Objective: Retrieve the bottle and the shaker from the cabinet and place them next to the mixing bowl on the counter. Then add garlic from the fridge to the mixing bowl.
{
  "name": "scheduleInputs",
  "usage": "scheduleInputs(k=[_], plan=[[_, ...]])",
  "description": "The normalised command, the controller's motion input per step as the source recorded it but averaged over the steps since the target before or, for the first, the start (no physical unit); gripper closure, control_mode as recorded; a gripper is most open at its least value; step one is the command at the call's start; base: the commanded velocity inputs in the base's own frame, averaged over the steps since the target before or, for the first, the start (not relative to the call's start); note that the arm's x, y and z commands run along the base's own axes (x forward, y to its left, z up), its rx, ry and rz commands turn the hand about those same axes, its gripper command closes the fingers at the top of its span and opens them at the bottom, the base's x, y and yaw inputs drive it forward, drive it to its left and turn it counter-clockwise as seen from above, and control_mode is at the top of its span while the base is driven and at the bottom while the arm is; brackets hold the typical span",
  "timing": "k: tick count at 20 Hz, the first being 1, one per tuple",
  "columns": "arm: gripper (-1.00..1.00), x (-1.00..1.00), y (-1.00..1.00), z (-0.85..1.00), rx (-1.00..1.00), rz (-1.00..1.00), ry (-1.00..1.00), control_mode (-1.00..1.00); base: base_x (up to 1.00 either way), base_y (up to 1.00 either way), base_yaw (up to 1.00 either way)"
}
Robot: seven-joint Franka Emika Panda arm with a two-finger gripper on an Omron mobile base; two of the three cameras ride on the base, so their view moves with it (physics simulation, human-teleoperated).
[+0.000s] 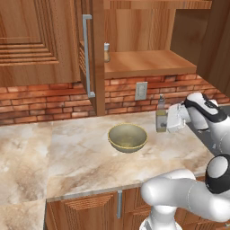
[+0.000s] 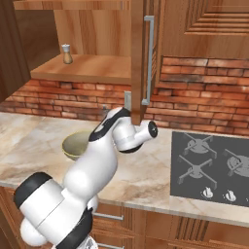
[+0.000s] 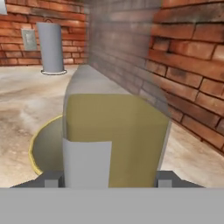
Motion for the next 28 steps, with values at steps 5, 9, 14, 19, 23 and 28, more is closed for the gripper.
scheduleInputs(k=[5,9,14,19,23,28], plan=[[1.0,0.11,0.01,-0.3,0.0,0.11,0.0,-1.0,0.0,0.0,0.0],[1.0,0.04,0.1,-0.42,0.0,0.09,0.0,-1.0,0.0,0.0,0.0],[1.0,0.0,0.19,-0.3,0.02,0.08,0.0,-1.0,0.0,0.0,0.0],[1.0,0.0,0.17,-0.1,0.04,0.05,0.0,-1.0,0.0,0.0,0.0],[1.0,0.0,0.04,-0.18,0.07,0.02,0.0,-1.0,0.0,0.0,0.0],[1.0,0.0,0.0,-0.18,0.08,0.0,-0.02,-1.0,0.0,0.0,0.0]])
